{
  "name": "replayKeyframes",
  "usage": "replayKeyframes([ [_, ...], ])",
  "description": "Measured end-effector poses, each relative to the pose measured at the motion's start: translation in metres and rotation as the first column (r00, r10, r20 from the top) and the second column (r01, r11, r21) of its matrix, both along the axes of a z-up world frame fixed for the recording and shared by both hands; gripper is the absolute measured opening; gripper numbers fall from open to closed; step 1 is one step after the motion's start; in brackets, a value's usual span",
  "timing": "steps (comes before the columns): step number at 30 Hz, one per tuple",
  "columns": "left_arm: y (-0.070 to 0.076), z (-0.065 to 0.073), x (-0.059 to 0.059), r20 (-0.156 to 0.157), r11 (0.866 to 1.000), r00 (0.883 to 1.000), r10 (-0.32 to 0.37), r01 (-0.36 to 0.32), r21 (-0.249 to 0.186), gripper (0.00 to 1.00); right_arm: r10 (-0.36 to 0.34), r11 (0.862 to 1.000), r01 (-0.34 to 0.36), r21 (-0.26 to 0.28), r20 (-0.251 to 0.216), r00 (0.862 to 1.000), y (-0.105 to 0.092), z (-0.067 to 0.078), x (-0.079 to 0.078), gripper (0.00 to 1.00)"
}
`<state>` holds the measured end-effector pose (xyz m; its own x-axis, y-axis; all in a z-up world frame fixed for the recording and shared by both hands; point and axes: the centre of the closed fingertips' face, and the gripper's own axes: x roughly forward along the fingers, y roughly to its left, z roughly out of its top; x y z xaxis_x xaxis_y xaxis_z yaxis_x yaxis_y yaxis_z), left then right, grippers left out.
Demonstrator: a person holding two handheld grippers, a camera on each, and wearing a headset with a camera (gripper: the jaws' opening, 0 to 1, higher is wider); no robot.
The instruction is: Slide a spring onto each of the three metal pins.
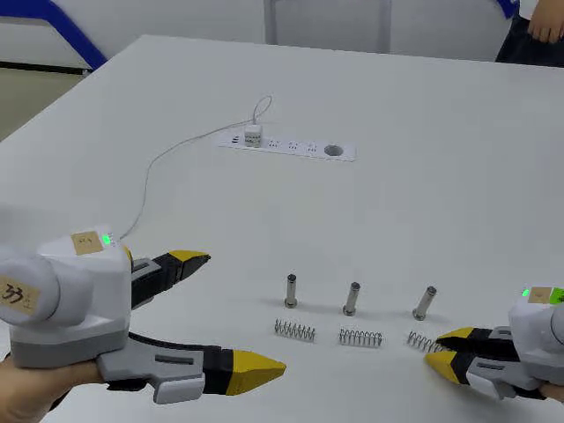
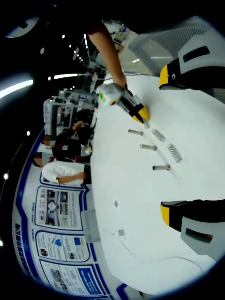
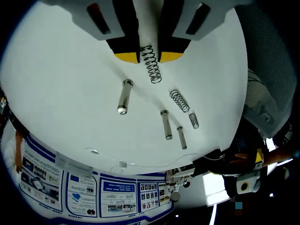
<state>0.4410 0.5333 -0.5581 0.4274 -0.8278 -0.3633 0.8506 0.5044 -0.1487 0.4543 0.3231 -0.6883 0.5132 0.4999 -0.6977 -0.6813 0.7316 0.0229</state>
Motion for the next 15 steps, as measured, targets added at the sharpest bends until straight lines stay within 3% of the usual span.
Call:
replayKeyframes([
  [7, -0.007, 0.008, 0.001, 0.016, 1.000, 1.000, -0.009, 0.010, -0.018, 1.00, -0.008, 1.000, 0.008, 0.000, -0.012, 1.000, 0.001, 0.002, -0.003, 0.11],
  [10, -0.007, 0.009, 0.001, 0.023, 1.000, 1.000, -0.014, 0.015, -0.013, 1.00, -0.069, 0.998, 0.068, -0.014, -0.026, 0.997, -0.005, 0.001, -0.002, 0.11],
  [15, -0.005, 0.014, 0.000, 0.025, 1.000, 1.000, -0.004, 0.005, -0.030, 1.00, -0.087, 0.996, 0.087, -0.013, -0.029, 0.996, -0.008, 0.003, -0.005, 0.11],
])
